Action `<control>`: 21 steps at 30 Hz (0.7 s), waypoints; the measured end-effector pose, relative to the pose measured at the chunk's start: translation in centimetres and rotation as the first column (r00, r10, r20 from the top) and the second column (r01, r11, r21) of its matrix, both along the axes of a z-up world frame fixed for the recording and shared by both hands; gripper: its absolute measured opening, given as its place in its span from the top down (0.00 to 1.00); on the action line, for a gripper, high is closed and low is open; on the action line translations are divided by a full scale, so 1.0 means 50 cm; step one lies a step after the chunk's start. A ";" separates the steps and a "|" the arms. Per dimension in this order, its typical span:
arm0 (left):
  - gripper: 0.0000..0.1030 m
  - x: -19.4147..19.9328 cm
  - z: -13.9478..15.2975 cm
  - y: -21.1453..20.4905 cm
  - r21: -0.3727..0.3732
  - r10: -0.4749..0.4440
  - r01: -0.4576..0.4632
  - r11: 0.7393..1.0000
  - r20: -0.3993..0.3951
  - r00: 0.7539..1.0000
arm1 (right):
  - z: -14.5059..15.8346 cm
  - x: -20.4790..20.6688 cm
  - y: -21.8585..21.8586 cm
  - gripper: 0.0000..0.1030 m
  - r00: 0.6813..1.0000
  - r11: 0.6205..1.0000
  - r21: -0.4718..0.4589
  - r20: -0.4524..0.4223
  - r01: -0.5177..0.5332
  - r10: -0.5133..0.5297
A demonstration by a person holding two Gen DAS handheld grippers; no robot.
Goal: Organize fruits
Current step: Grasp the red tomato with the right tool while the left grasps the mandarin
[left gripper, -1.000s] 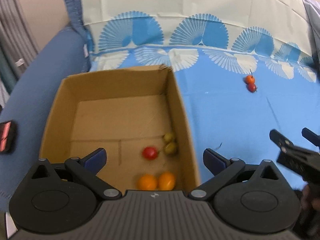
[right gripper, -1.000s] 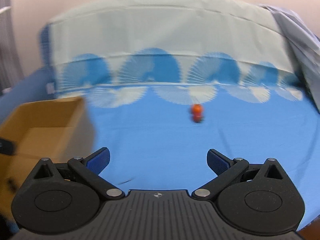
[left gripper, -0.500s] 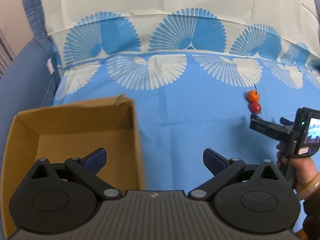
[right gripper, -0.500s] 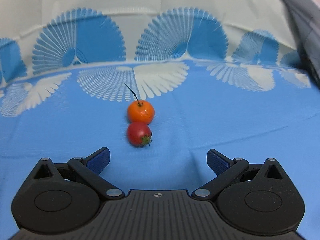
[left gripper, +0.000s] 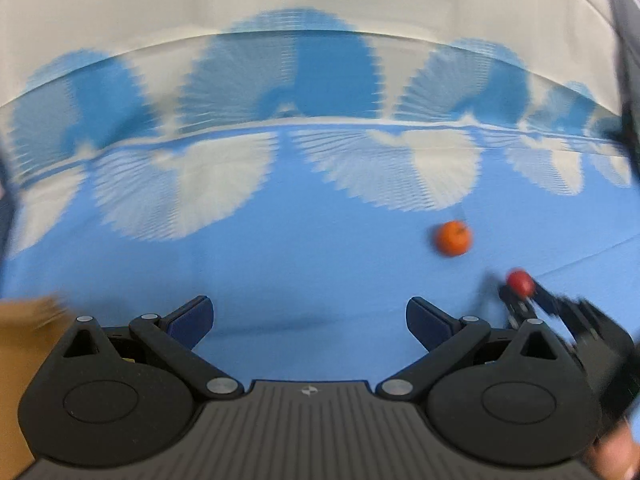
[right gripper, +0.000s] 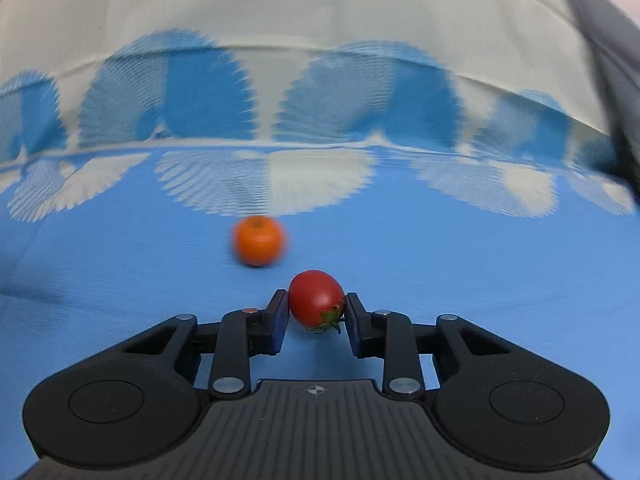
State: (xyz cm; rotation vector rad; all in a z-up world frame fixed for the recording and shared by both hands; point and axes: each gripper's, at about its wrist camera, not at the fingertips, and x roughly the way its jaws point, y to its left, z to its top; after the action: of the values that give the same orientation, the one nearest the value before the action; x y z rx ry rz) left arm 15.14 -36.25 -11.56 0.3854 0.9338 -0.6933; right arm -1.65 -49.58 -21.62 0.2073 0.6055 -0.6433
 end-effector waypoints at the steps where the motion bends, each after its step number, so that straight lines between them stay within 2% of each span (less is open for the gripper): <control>1: 0.00 -0.004 -0.014 -0.034 -0.014 -0.034 0.034 0.999 -0.007 0.999 | 0.000 -0.025 -0.009 0.70 1.000 1.000 0.006 0.004 0.025 -0.025; 5: 0.00 -0.013 -0.077 -0.171 -0.021 -0.137 0.135 0.991 -0.073 0.988 | 0.000 -0.100 -0.046 0.70 0.995 0.995 0.025 -0.009 0.099 -0.098; 7: 0.00 -0.009 -0.108 -0.225 -0.015 -0.145 0.144 0.990 -0.101 0.984 | -0.004 -0.124 -0.063 0.70 0.992 0.992 0.031 -0.021 0.124 -0.124; 12: 0.00 0.023 -0.178 -0.309 0.048 -0.102 0.111 0.993 -0.159 0.982 | -0.016 -0.155 -0.098 0.69 0.987 0.984 0.072 -0.013 0.161 -0.161; 15: 0.02 0.030 -0.199 -0.320 0.071 -0.074 0.085 0.994 -0.145 0.987 | -0.022 -0.161 -0.110 0.69 0.986 0.982 0.086 -0.010 0.168 -0.168; 16: 0.10 0.029 -0.201 -0.320 0.070 -0.063 0.072 0.995 -0.125 0.990 | -0.025 -0.161 -0.113 0.69 0.985 0.981 0.091 -0.011 0.170 -0.170; 17: 0.27 0.025 -0.197 -0.318 0.068 -0.063 0.069 0.995 -0.089 0.994 | -0.028 -0.162 -0.116 0.69 0.984 0.980 0.095 -0.013 0.177 -0.176; 18: 0.40 0.022 -0.191 -0.318 0.059 -0.084 0.088 0.994 -0.068 0.994 | -0.031 -0.161 -0.117 0.69 0.984 0.979 0.100 -0.013 0.180 -0.180; 19: 0.60 0.021 -0.183 -0.317 0.042 -0.112 0.115 0.992 -0.065 0.992 | -0.033 -0.160 -0.118 0.69 0.983 0.978 0.103 -0.015 0.183 -0.182; 21: 0.60 0.026 -0.175 -0.313 0.050 -0.105 0.110 0.993 -0.100 0.989 | -0.034 -0.163 -0.116 0.69 0.982 0.977 0.102 -0.018 0.188 -0.187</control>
State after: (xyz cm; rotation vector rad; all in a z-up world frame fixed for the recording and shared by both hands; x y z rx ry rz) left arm 16.42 -51.90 -20.30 0.4571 1.0313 -0.7917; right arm -9.79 -55.39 -23.32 0.3622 0.6331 -0.7958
